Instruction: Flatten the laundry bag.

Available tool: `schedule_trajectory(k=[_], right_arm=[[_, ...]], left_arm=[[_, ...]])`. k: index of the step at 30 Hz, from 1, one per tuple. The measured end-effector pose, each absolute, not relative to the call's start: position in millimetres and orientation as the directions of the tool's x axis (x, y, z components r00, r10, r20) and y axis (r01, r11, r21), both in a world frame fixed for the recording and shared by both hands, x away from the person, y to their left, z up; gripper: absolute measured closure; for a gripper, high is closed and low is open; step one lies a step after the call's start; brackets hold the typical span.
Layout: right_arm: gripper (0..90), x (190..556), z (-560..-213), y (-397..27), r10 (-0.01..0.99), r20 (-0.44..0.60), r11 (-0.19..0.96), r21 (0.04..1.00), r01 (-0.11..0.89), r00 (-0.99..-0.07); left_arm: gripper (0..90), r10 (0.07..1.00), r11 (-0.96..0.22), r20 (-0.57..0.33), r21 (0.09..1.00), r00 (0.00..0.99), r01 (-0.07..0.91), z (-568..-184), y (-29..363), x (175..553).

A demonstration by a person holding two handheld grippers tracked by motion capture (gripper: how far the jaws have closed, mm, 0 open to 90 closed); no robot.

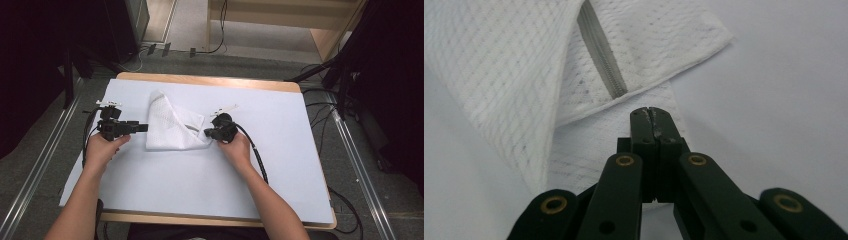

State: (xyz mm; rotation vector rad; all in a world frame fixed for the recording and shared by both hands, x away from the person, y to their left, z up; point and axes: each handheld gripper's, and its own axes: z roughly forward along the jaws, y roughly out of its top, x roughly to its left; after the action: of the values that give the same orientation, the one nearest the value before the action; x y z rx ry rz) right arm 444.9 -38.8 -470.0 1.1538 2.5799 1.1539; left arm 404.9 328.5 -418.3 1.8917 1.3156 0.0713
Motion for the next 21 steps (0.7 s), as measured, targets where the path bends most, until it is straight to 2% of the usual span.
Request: schedule_trajectory(k=[4, 5, 8, 11, 12, 14, 18, 20, 21], right_arm=[[90.0, 447.3, -469.8, -42.9, 0.68, 0.211, 0.421, 0.672, 0.609, -0.702], [85.6, 447.3, -469.3, -43.3, 0.682, 0.203, 0.425, 0.673, 0.606, -0.703], [84.5, 448.8, -468.1, -46.4, 0.689, 0.187, 0.432, 0.669, 0.605, -0.7], [79.5, 449.2, -467.7, -47.6, 0.689, 0.177, 0.439, 0.669, 0.599, -0.703], [74.4, 448.7, -467.4, -47.2, 0.681, 0.181, 0.444, 0.669, 0.596, -0.71], [73.3, 448.0, -467.7, -46.7, 0.677, 0.177, 0.446, 0.672, 0.59, -0.714], [74.8, 439.8, -471.7, -45.0, 0.694, 0.138, 0.433, 0.704, 0.563, -0.707], [79.0, 435.7, -475.0, -46.0, 0.698, 0.122, 0.421, 0.727, 0.543, -0.705], [85.6, 433.3, -477.0, -46.3, 0.698, 0.111, 0.415, 0.742, 0.527, -0.707]], left_arm=[[40.3, 0.804, -0.137, -0.377, 0.635, 0.46, 0.76, -418.7, 326.9, 404.9], [40.3, 0.803, -0.137, -0.376, 0.638, 0.462, 0.758, -418.6, 326.5, 404.9], [40.1, 0.798, -0.129, -0.388, 0.636, 0.461, 0.76, -419.4, 326.8, 405.8], [39.9, 0.797, -0.124, -0.394, 0.636, 0.459, 0.761, -418.8, 327.4, 405.5], [39.8, 0.796, -0.124, -0.393, 0.638, 0.46, 0.76, -418.3, 327.3, 405.1], [39.8, 0.798, -0.123, -0.392, 0.639, 0.459, 0.759, -417.8, 327.2, 404.5], [39.8, 0.797, -0.125, -0.393, 0.637, 0.459, 0.761, -418.1, 326.0, 404.5], [39.8, 0.797, -0.13, -0.389, 0.635, 0.462, 0.761, -418.3, 325.5, 404.6], [39.8, 0.798, -0.129, -0.39, 0.634, 0.46, 0.762, -418.3, 325.1, 404.6]])
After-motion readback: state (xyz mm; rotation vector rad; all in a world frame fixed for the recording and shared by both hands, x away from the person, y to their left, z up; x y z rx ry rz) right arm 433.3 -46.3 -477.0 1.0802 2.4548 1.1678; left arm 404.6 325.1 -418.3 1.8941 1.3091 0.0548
